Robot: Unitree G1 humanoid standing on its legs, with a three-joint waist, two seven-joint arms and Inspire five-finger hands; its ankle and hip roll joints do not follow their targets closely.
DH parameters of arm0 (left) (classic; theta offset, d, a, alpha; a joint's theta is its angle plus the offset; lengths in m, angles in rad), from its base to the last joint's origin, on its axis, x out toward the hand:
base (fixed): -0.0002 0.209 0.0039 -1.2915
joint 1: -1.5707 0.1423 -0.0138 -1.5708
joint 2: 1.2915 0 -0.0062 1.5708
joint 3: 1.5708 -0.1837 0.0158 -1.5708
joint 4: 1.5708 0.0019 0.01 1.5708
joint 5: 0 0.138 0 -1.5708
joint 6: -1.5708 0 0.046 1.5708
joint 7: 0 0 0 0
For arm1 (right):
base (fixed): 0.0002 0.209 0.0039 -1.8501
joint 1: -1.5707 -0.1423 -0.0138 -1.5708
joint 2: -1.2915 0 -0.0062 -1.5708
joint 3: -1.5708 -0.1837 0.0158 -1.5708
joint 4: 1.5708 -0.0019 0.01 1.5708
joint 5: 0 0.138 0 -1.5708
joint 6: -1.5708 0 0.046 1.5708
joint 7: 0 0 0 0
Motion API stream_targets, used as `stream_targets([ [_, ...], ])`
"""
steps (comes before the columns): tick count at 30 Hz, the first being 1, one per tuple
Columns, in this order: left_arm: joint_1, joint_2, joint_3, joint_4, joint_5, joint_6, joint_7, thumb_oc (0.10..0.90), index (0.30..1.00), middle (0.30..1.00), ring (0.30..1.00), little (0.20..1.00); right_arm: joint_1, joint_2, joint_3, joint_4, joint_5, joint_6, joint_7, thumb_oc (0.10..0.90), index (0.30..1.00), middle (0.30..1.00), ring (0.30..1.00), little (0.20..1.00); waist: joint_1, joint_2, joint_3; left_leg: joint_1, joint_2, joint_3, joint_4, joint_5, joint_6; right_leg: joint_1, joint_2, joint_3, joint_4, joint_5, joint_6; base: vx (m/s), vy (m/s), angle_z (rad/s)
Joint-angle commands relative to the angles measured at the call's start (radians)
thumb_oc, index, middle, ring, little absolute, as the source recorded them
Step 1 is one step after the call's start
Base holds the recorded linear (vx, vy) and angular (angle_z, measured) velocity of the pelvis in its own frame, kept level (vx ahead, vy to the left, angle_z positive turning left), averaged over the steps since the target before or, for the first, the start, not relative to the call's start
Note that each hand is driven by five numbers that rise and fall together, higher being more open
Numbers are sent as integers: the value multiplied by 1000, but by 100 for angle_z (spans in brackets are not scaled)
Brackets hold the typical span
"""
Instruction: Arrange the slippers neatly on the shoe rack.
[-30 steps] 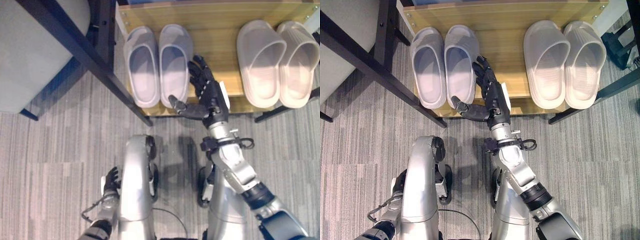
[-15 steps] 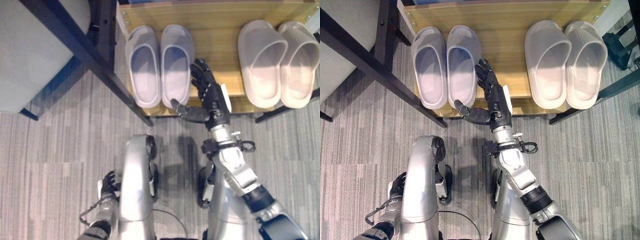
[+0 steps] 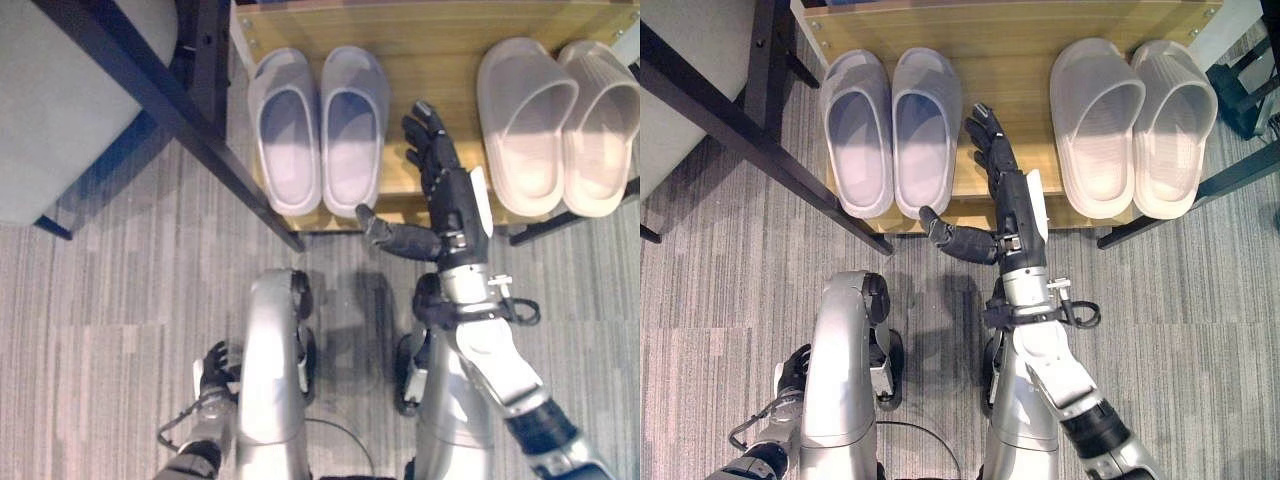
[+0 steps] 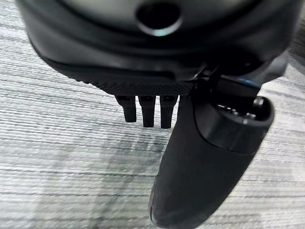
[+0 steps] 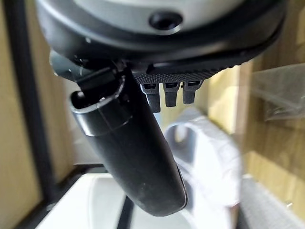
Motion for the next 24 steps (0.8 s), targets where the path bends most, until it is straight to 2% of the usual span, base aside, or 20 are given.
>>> stream_targets([
  [1, 23, 34, 52, -58, 10, -138, 126, 800, 900, 900, 900, 900, -8, -17, -142, -270, -47, -239, -41, 800, 900, 900, 900, 900, 35, -58, -33, 35, -44, -129, -154, 64, 33, 78, -46, 23, -194, 147, -35, -160, 74, 2],
  [2, 17, 33, 51, -65, 9, -150, 128, 800, 900, 900, 900, 900, 13, -28, -157, -278, -49, -246, -39, 800, 900, 900, 900, 900, 38, -64, -65, 35, -39, -133, -235, 89, 31, 85, -55, 0, -284, 157, -37, -140, 41, 7],
  [3, 18, 33, 50, -65, 9, -150, 128, 800, 900, 900, 900, 900, 15, -28, -158, -279, -49, -246, -38, 800, 900, 900, 900, 900, 37, -62, -68, 35, -40, -134, -241, 94, 31, 86, -56, -3, -291, 162, -39, -95, 23, 9],
  [4, 8, 39, 39, -89, 33, -169, 163, 800, 900, 900, 900, 900, 43, -33, -163, -274, -36, -260, -38, 800, 900, 900, 900, 900, 36, -71, -105, 35, -37, -143, -321, 130, 31, 99, -63, -35, -377, 175, -47, -147, 95, 16],
  [5, -12, 30, 8, -123, 49, -197, 234, 800, 900, 900, 900, 900, 124, -10, -119, -236, 104, -308, -1, 800, 900, 900, 900, 900, 33, -84, -160, 84, -17, -164, -480, 195, 33, 146, -65, -101, -544, 223, -32, -157, 111, 17],
  [7, -13, 32, 8, -115, 45, -203, 234, 800, 900, 900, 900, 900, 156, -7, -108, -223, 144, -317, 27, 800, 900, 900, 900, 900, 33, -89, -169, 112, -7, -171, -521, 213, 30, 175, -68, -126, -592, 239, -30, -76, 65, 6],
  [8, -8, 31, 11, -117, 30, -212, 220, 800, 900, 900, 900, 900, 193, -9, -103, -214, 167, -318, 52, 800, 900, 900, 900, 900, 32, -93, -178, 149, 3, -178, -565, 225, 28, 212, -70, -145, -650, 250, -34, -72, 47, -3],
  [9, 20, 27, 16, -116, 30, -233, 213, 800, 900, 900, 900, 900, 269, -5, -86, -155, 207, -309, 101, 800, 900, 900, 900, 900, 25, -101, -196, 223, 30, -181, -665, 250, 25, 287, -70, -170, -765, 278, -23, -72, 46, 0],
  [10, 22, 27, 16, -116, 30, -233, 213, 800, 900, 900, 900, 900, 270, -5, -86, -154, 209, -310, 104, 800, 900, 900, 900, 900, 26, -100, -195, 229, 31, -181, -670, 253, 25, 293, -69, -171, -771, 281, -23, -105, 65, 2],
  [11, 35, 26, 12, -117, 28, -246, 221, 800, 900, 900, 900, 900, 311, 25, -44, -43, 298, -289, 151, 800, 900, 900, 900, 900, 24, -108, -210, 303, 47, -185, -778, 287, 21, 357, -65, -189, -872, 321, -6, -58, 31, 0],
  [12, 36, 27, 12, -117, 28, -246, 221, 800, 900, 900, 900, 900, 310, 26, -43, -41, 299, -290, 152, 800, 900, 900, 900, 900, 25, -108, -208, 308, 47, -185, -783, 288, 21, 362, -64, -190, -876, 323, -6, -95, 27, -6],
  [13, 62, 13, 8, -114, 18, -248, 193, 800, 900, 900, 900, 900, 376, 66, -17, 105, 382, -249, 197, 800, 900, 900, 900, 900, 20, -120, -222, 395, 56, -181, -903, 322, 11, 458, -66, -206, -1010, 347, -8, -62, 1, -5],
  [15, 78, 13, 6, -116, 13, -251, 184, 800, 900, 900, 900, 900, 404, 84, -22, 141, 421, -237, 216, 800, 900, 900, 900, 900, 17, -121, -222, 437, 57, -174, -949, 335, 11, 487, -65, -208, -1048, 370, 2, -44, -3, 3],
  [16, 99, 9, -8, -118, 12, -246, 149, 800, 900, 900, 900, 900, 439, 122, -8, 241, 526, -199, 267, 800, 900, 900, 900, 900, 15, -126, -235, 512, 58, -163, -1042, 356, 1, 560, -63, -217, -1141, 386, 1, -18, -19, 7],
  [17, 100, 10, -8, -118, 11, -246, 149, 800, 900, 900, 900, 900, 439, 122, -8, 242, 527, -200, 268, 800, 900, 900, 900, 900, 15, -126, -233, 516, 58, -162, -1044, 357, 1, 563, -63, -217, -1143, 387, 1, -33, -3, 11],
  [19, 155, 9, -21, -154, 4, -238, 76, 800, 900, 900, 900, 900, 461, 159, -21, 378, 582, -153, 283, 800, 900, 900, 900, 900, 12, -122, -254, 625, 52, -134, -1171, 383, -13, 659, -60, -222, -1255, 416, 7, -10, 13, 12],
  [24, 218, 39, -23, -215, 50, -234, 29, 800, 900, 900, 900, 900, 480, 200, -86, 552, 600, -116, 269, 800, 900, 900, 900, 900, 13, -109, -279, 859, 37, -96, -1439, 465, -10, 859, -56, -224, -1478, 517, 45, 22, -7, 4],
])
